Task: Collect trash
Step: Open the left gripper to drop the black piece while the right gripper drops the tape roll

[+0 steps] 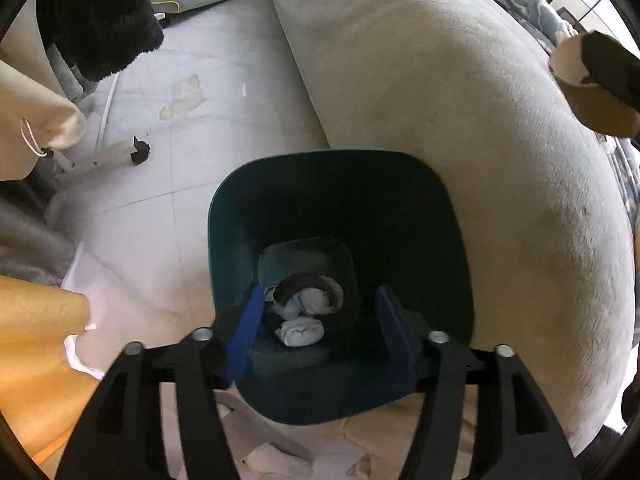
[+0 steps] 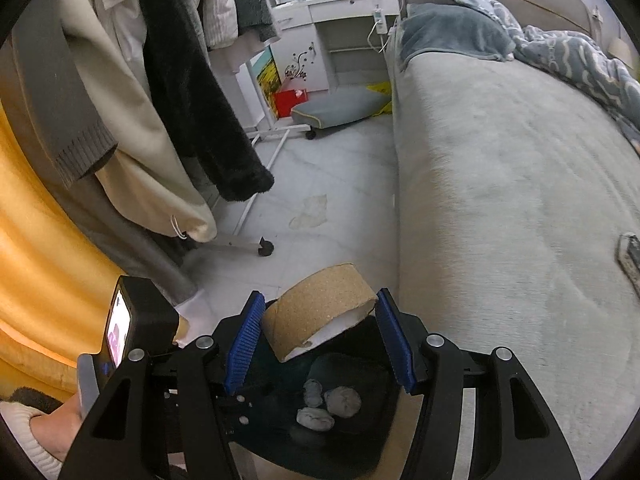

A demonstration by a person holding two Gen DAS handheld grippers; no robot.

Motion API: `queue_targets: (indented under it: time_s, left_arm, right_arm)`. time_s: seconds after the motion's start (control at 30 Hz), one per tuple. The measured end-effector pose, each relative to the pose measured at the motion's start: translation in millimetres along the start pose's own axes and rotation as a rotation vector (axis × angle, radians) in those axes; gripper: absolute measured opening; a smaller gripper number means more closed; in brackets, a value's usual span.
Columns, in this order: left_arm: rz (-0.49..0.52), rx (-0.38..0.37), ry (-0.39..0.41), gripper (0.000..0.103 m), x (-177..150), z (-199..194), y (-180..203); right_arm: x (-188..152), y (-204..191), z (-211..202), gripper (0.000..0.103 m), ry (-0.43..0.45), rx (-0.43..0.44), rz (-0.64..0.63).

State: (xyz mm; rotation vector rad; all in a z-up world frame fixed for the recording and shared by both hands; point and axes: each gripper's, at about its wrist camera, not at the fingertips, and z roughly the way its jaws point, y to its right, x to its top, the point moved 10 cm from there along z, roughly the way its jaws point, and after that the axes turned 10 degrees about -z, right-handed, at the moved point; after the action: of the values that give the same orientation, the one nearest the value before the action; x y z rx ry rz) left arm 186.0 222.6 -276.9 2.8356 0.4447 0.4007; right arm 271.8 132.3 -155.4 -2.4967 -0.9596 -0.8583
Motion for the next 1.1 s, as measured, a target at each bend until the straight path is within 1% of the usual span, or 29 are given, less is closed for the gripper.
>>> queue_targets:
  time_s: [0.17,0.27,0.4,0.5,0.63,0.8,1.1]
  left_arm:
    - [-0.012,0.002,0.012,0.077,2.2,-8.2,-14.5]
    - [-0.023,-0.001,0.029,0.077,5.5,-16.2,-23.3]
    - [-0.035,0.000,0.074,0.077,13.7,-29.5,-34.2]
    - [-0.039,-0.007,0.117,0.075,23.6,-41.9,-38.7]
    - [-0.041,-0.037,0.197,0.069,35.4,-65.2,-39.8]
    - [-0.018,-0.046,0.285,0.064,46.5,-88.7,-34.6]
    - [-0.015,-0.096,0.419,0.056,67.0,-127.1,-28.3]
  right_arm:
    - [-3.4,-5.2,17.1,0.058,-0.035,0.005,0.001]
    - [-10.5,-8.5,31.7,0.058,-0.073,0.009,0.002]
    - [-21.2,-14.4,50.8,0.058,-0.122,0.008,-0.010]
    - [-28.3,-17.5,62.8,0.058,-0.155,0.005,-0.019]
    - [-40.1,-22.1,81.7,0.058,-0.211,0.003,-0.031]
    - [-58.4,-27.0,101.2,0.058,-0.275,-0.001,-0.047]
    - [-87.8,-33.8,120.9,0.058,-0.391,-0.016,-0.100]
